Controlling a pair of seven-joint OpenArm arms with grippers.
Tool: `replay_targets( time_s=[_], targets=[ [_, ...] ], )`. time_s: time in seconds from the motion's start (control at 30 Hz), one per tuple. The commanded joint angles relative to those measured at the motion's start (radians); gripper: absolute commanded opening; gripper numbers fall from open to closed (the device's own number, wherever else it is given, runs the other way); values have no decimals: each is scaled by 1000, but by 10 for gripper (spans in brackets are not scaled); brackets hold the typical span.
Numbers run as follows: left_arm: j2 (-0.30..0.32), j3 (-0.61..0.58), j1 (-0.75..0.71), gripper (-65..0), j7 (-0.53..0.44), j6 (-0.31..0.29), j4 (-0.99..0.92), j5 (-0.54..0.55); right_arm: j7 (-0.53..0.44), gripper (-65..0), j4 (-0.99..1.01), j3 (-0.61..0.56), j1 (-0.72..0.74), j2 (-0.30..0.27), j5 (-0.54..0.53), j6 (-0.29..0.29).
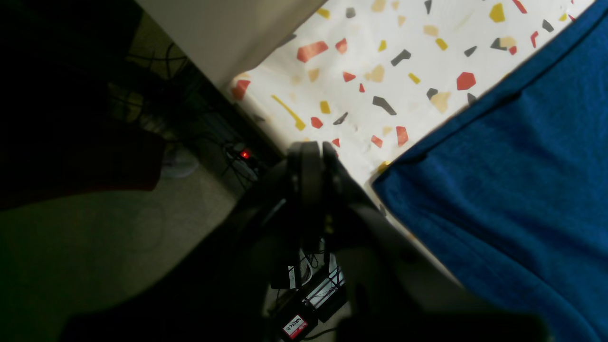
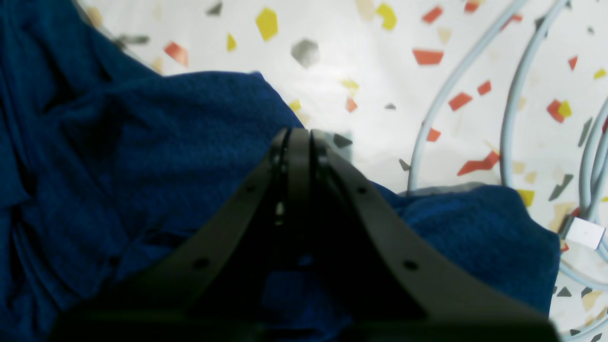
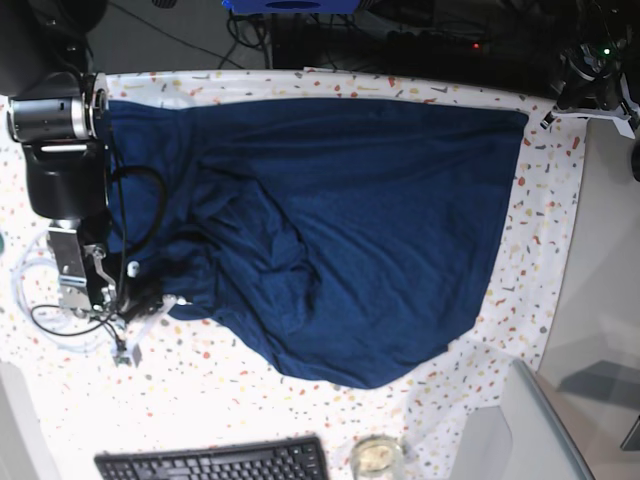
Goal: Layout the t-shirt on the table in an organized manner, then fold the t-shirt properly
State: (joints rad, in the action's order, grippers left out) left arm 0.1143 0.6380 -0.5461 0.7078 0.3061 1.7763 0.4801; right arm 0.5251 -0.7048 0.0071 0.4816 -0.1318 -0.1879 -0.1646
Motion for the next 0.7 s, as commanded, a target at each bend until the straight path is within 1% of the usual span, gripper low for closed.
replay_targets(
  time_s=[0.0, 0.2, 0.27, 0.37, 0.43, 0.53, 0.67],
  targets=[
    [11, 6, -4, -650, -15, -2, 15, -1, -12, -650, -32, 4, 33, -10, -9, 0],
    [12, 6, -4, -650, -15, -2, 15, -1, -7, -642, -146, 6, 12, -9, -11, 0],
    [12, 6, -4, -650, -15, -2, 15, -1, -7, -561, -154, 6, 4, -7, -11, 0],
    [12, 6, -4, -650, -15, -2, 15, -1, -9, -365, -144, 6, -5, -2, -11, 0],
    [12, 6, -4, -650, -15, -2, 15, -1, -15, -284, -120, 4, -8, 8, -11, 0],
    [12, 6, -4, -650, -15, -2, 15, -1, -26, -275, -69, 4, -5, 10, -11, 0],
    [11, 6, -4, -650, -15, -2, 15, -1, -105, -278, -8, 4, 1, 10, -11, 0]
  ],
)
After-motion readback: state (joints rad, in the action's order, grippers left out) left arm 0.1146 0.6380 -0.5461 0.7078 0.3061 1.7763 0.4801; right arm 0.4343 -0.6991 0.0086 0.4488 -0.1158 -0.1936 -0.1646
